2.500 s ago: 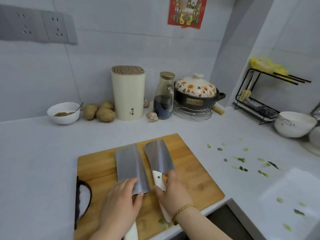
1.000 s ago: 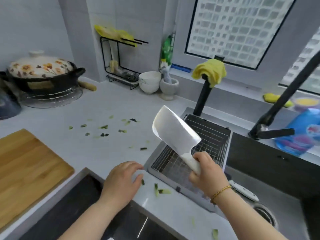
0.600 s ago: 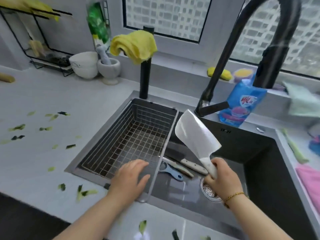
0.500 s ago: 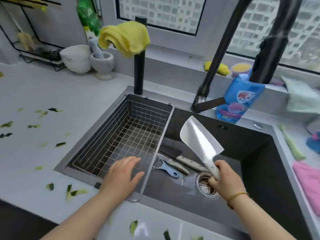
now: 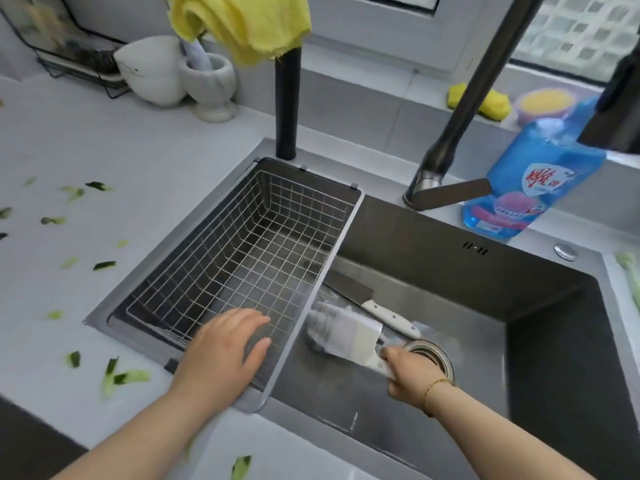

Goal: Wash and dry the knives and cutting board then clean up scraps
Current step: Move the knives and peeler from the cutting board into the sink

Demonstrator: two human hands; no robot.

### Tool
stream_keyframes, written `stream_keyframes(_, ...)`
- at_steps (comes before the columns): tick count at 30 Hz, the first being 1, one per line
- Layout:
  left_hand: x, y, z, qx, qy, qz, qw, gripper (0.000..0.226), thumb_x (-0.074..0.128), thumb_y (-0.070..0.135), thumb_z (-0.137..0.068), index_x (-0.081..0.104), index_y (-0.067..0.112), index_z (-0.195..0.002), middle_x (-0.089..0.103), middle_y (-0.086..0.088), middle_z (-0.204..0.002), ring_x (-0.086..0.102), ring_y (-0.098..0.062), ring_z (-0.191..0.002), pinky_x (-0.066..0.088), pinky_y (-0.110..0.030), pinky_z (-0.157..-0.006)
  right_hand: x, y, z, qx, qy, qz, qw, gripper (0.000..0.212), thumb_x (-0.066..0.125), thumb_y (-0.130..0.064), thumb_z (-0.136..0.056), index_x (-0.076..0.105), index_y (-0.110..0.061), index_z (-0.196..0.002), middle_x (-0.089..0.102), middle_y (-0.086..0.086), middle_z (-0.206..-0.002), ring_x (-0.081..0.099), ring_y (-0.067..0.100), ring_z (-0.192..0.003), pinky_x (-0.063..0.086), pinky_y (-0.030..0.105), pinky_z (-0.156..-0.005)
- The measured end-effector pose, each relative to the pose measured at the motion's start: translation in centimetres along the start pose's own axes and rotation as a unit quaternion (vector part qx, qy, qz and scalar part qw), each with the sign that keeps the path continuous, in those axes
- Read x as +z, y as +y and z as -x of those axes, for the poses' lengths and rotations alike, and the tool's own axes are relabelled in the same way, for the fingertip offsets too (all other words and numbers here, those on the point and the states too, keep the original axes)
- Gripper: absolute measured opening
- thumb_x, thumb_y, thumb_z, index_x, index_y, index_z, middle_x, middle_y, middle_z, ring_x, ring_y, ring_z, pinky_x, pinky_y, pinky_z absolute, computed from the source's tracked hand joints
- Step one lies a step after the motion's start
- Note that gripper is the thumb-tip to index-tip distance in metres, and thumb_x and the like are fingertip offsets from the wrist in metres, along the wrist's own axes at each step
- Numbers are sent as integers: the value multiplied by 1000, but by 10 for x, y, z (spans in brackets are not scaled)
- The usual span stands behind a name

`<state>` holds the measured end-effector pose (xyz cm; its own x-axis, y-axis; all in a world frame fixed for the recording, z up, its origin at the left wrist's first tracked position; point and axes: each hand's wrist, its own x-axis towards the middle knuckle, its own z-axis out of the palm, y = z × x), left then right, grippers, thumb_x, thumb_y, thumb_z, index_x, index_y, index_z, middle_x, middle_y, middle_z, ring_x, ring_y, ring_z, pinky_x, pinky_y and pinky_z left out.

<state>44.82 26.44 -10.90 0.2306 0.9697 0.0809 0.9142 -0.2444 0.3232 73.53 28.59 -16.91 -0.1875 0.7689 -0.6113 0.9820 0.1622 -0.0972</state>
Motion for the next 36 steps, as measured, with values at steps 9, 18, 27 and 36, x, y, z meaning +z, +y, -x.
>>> stream_keyframes(9, 0, 2, 3, -42, 30, 23, 998, 40, 40, 35, -79, 64, 14, -104, 64, -1, -110, 66, -17, -90, 52, -28, -69, 10, -30, -41, -70, -25, 5, 997, 53, 45, -14, -86, 30, -12, -137, 41, 9, -136, 50, 26, -116, 44, 32, -92)
stream_keyframes(18, 8, -1, 3, -28, 63, 10, 998, 41, 40, 35, -78, 66, 14, -102, 66, 1, -105, 59, -10, -97, 51, -33, -76, 27, -33, -61, -96, -27, 50, 994, 51, 38, -8, -91, 24, -7, -140, 38, 10, -136, 46, 26, -118, 40, 36, -92)
stream_keyframes(27, 13, -5, 2, -9, 83, 12, 996, 38, 40, 33, -76, 67, 17, -97, 67, 4, -99, 45, -6, -99, 36, -23, -90, 36, -50, -77, -114, -22, 65, 991, 38, 35, -8, -92, 37, -6, -130, 41, 11, -134, 44, 25, -120, 38, 36, -92)
stream_keyframes(36, 16, -8, 2, -12, 98, 25, 995, 35, 42, 32, -77, 64, 18, -100, 66, 4, -100, 46, -7, -99, 36, -23, -90, 40, -61, -77, -121, -30, 71, 990, 39, 42, -11, -90, 37, -6, -129, 40, 12, -134, 38, 26, -123, 34, 35, -98)
